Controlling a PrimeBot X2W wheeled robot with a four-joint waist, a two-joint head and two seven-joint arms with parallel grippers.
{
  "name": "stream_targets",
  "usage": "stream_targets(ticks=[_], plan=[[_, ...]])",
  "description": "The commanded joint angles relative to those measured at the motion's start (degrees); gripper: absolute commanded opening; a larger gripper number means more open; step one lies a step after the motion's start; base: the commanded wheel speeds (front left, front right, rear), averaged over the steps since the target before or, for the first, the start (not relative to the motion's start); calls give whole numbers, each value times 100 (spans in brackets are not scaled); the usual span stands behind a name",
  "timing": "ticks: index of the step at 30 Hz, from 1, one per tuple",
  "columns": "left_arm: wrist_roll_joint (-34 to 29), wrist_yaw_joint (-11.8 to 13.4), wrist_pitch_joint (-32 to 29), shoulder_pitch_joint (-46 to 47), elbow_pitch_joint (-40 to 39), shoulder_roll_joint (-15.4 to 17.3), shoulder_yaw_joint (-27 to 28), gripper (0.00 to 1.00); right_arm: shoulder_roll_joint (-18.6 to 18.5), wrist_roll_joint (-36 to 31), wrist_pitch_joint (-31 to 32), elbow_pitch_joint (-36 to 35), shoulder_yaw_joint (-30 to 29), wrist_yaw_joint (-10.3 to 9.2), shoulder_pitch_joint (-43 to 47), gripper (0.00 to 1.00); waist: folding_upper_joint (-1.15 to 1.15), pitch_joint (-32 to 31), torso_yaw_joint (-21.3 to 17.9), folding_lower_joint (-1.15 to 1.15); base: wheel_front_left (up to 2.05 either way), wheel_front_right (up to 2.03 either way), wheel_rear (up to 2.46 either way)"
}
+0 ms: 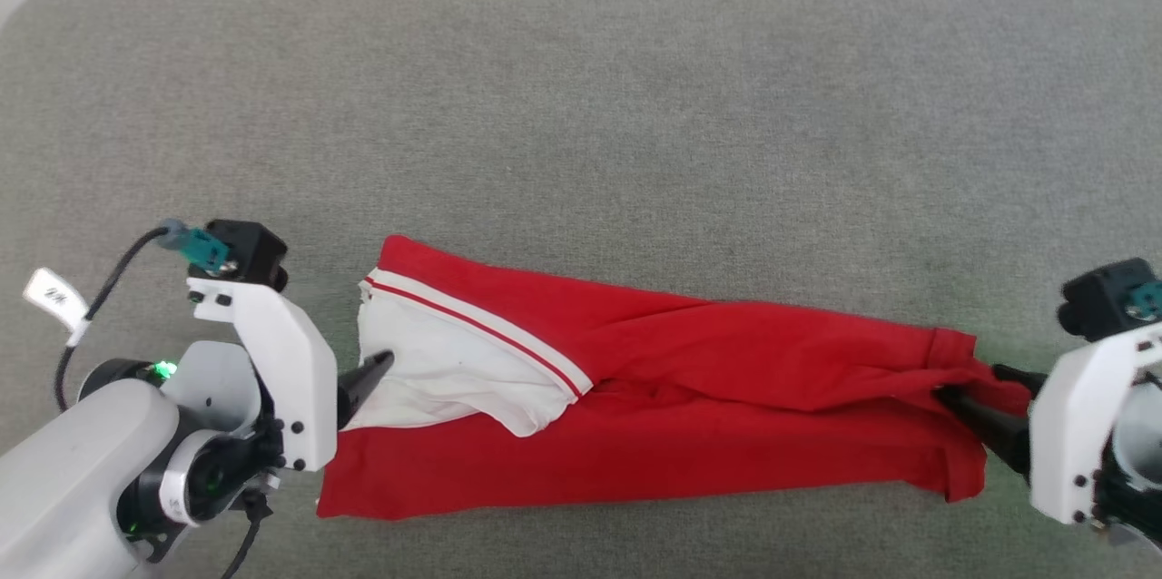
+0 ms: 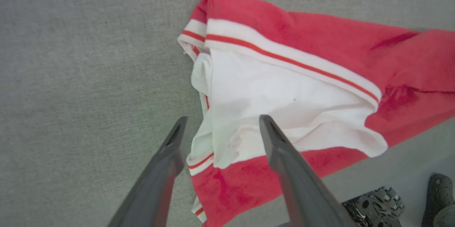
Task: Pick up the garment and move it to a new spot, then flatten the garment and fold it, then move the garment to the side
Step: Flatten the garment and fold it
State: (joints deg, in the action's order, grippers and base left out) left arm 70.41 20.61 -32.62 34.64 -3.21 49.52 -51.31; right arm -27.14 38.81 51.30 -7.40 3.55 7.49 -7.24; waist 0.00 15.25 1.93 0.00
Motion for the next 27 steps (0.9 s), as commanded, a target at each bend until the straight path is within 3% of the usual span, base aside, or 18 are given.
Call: stream_targets(ticks=[1,5,6,14,19,25,26,27], plan=[[-71,-91,268,-141,-12,11,83,100,-20,43,-20,-48,-106,0,113,100,0,-55,35,0,0,0,0],[-280,-364,1070,-311,-77,29,256,100,-74,28,37,-58,-426,0,252,100,0,-118,109,0,0,0,0],[-280,-364,1070,-311,-77,29,256,100,-74,28,37,-58,-426,0,252,100,0,-118,109,0,0,0,0],[-570,-625,2754,-773,-68,-12,683,100,-25,203,139,325,-588,0,326,100,0,-85,343,0,0,0,0],[-731,-614,3815,-1181,29,-15,971,100,42,358,25,1023,-150,0,10,100,0,-12,515,0,0,0,0],[-760,-664,4542,-1582,234,-161,1178,100,170,594,-42,1716,589,4,-369,100,0,32,662,0,0,0,0],[-755,-673,4603,-1641,271,-205,1224,100,212,661,-31,1842,665,6,-414,89,0,30,687,0,0,0,0],[-812,-700,4663,-1693,293,-230,1276,100,243,698,-11,1978,725,7,-467,28,0,27,705,0,0,0,0]])
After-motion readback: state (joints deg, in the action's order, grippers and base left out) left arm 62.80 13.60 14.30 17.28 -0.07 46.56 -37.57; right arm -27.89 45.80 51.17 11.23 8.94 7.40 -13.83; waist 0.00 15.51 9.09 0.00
